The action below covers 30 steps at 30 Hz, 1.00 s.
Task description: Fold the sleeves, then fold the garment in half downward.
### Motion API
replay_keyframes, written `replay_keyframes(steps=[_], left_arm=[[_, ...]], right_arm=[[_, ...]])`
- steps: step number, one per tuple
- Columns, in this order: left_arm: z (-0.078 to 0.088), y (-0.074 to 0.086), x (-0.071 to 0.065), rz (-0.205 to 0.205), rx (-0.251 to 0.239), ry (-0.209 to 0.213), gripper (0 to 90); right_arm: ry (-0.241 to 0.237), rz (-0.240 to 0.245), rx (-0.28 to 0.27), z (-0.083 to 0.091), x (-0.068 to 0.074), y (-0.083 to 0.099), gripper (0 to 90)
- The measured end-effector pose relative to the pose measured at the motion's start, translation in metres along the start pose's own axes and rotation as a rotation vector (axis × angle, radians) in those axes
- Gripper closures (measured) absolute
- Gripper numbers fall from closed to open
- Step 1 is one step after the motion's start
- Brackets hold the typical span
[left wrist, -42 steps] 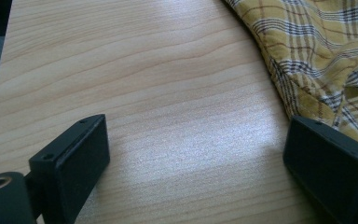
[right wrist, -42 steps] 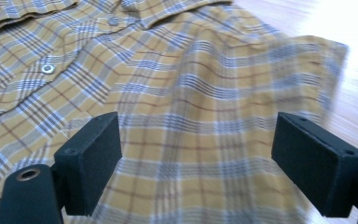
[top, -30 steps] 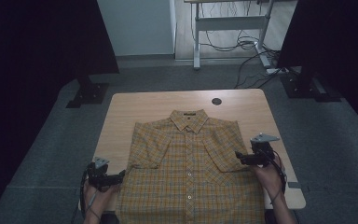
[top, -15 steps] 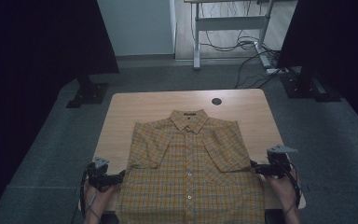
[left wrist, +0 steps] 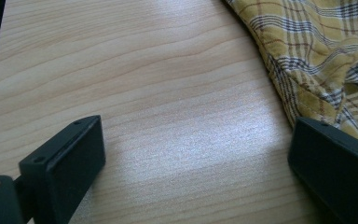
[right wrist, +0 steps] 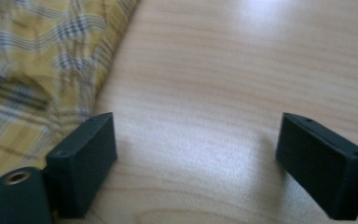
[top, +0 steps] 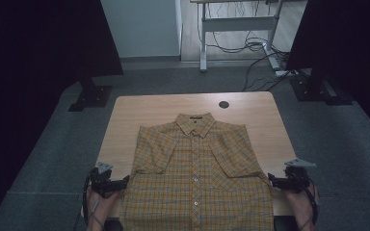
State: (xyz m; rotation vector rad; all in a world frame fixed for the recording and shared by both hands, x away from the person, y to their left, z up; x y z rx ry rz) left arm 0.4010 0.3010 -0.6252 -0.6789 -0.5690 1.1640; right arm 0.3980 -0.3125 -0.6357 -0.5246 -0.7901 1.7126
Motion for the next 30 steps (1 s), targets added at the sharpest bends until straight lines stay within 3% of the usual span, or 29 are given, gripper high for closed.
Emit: replay_keyframes(steps=[4,22,30], left_arm=[[0.000,0.000,0.000,0.000,0.000,0.000,4.0],[0.001,-0.001,0.002,-0.007,0.001,-0.005,6.4],[0.006,-0.010,-0.004,-0.018,-0.024,0.005,6.6]], right_arm=[[0.019,-0.011,-0.020,-0.004,0.002,0.001,4.4],[0.016,-0.006,-0.008,-0.004,0.002,0.003,0.3],[0.015,-0.006,-0.008,-0.004,0.002,0.003,0.4]])
Point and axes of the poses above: each handheld gripper's, and its own axes: z roughly backward along the jaws, y roughly out of its underside, x roughly to its left, the point moved 10 cm from there along -z, roughly forward along the jaws, and after that the axes turned 2 degrees about -z, right-handed, at the moved point
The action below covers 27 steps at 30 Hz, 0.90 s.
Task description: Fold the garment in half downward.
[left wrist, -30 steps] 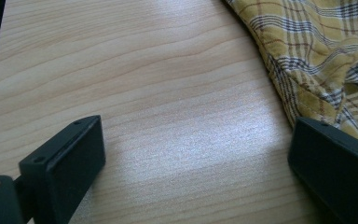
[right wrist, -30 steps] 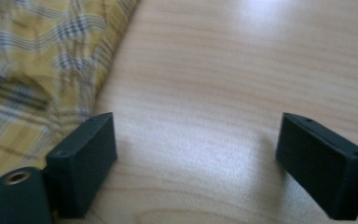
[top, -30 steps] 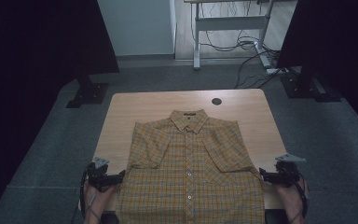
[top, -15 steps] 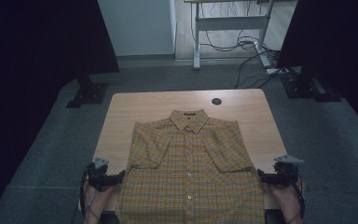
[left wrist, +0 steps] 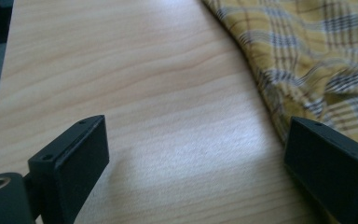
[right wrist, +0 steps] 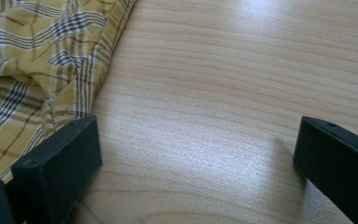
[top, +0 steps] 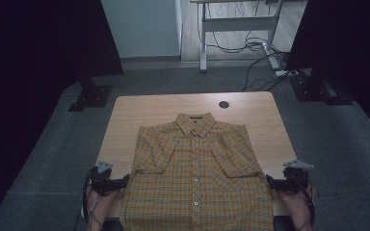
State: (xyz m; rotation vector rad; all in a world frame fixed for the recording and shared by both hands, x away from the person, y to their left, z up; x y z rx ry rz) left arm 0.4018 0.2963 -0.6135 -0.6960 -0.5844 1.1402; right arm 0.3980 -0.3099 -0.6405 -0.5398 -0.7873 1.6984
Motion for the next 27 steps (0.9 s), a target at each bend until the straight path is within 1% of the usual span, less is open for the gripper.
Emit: replay_keyframes(steps=[2,5,7,11,16,23,27], left_arm=[[0.001,-0.004,-0.001,0.002,-0.005,0.007,6.7],[0.002,-0.009,-0.004,0.021,-0.017,0.032,7.6],[0.002,-0.013,-0.005,0.025,-0.029,0.046,7.5],[0.002,-0.021,-0.008,0.011,-0.038,0.048,7.4],[-0.001,-0.031,-0.012,0.007,-0.042,0.060,7.6],[-0.013,-0.046,-0.017,-0.014,-0.050,0.076,7.5],[-0.018,-0.058,-0.020,-0.013,-0.067,0.086,7.5]], right_arm=[[0.000,0.000,0.000,0.000,0.000,0.000,0.5],[-0.001,0.000,0.000,0.000,0.000,0.000,0.5],[-0.001,0.000,0.000,0.000,0.000,0.000,0.5],[-0.001,0.000,0.000,0.000,0.000,0.000,0.5],[-0.001,0.000,0.000,0.000,0.000,0.000,0.6],[-0.002,0.001,0.000,0.000,0.000,0.000,0.6],[-0.002,0.001,0.000,0.000,0.000,0.000,0.6]])
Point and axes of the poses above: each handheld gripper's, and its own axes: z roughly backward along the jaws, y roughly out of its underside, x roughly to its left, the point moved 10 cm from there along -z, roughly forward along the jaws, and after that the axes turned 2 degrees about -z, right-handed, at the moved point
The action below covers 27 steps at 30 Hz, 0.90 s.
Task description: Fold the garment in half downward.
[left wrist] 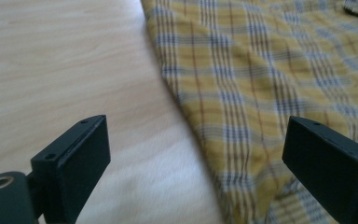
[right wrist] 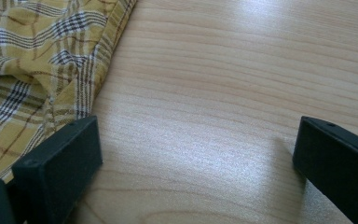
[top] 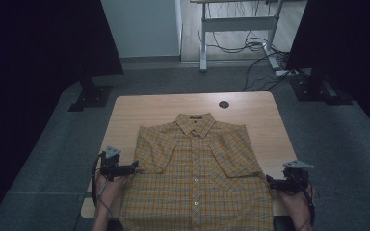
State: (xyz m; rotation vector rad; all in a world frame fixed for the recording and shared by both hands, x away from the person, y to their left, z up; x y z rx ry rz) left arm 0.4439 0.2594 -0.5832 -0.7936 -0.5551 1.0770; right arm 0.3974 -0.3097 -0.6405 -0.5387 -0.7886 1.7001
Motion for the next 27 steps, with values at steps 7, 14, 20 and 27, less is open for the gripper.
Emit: replay_keyframes(steps=[7,14,20,27], left_arm=[[-0.014,-0.016,-0.006,-0.004,-0.022,0.016,7.6],[-0.029,-0.027,-0.010,-0.020,-0.046,0.024,7.5],[-0.043,-0.034,-0.011,-0.028,-0.032,0.012,7.5],[-0.059,-0.037,-0.009,-0.037,-0.012,-0.019,7.6]], right_arm=[[-0.002,0.003,0.000,0.000,0.000,0.000,0.6],[-0.004,0.005,0.000,0.000,0.000,0.000,0.6],[-0.004,0.005,0.000,0.000,0.000,0.000,0.6],[-0.005,0.006,0.000,0.000,0.001,0.000,0.6]])
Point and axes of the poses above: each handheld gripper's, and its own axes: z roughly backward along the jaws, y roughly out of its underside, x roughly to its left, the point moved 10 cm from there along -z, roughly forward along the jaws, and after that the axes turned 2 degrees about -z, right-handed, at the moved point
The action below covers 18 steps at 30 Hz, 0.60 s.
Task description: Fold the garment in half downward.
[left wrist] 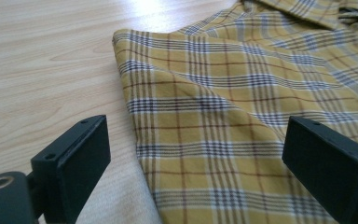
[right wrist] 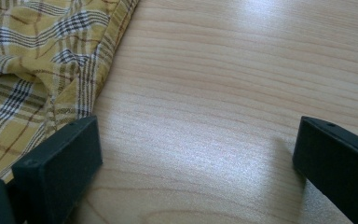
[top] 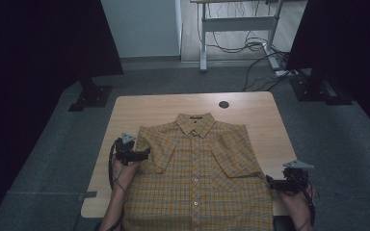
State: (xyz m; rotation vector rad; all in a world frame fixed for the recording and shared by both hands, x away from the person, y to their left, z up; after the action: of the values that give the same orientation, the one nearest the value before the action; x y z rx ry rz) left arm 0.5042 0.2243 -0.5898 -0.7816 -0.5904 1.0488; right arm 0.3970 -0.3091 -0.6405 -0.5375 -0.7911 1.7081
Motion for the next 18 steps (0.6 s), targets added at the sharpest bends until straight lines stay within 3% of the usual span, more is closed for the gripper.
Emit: replay_keyframes(steps=[11,18], left_arm=[[-0.020,0.006,0.008,-0.003,0.067,-0.033,7.5],[-0.031,0.015,0.008,-0.003,0.086,-0.023,7.3]], right_arm=[[0.000,0.000,0.000,0.000,0.000,0.000,0.6],[-0.002,0.002,0.000,0.000,0.000,0.000,0.6]])
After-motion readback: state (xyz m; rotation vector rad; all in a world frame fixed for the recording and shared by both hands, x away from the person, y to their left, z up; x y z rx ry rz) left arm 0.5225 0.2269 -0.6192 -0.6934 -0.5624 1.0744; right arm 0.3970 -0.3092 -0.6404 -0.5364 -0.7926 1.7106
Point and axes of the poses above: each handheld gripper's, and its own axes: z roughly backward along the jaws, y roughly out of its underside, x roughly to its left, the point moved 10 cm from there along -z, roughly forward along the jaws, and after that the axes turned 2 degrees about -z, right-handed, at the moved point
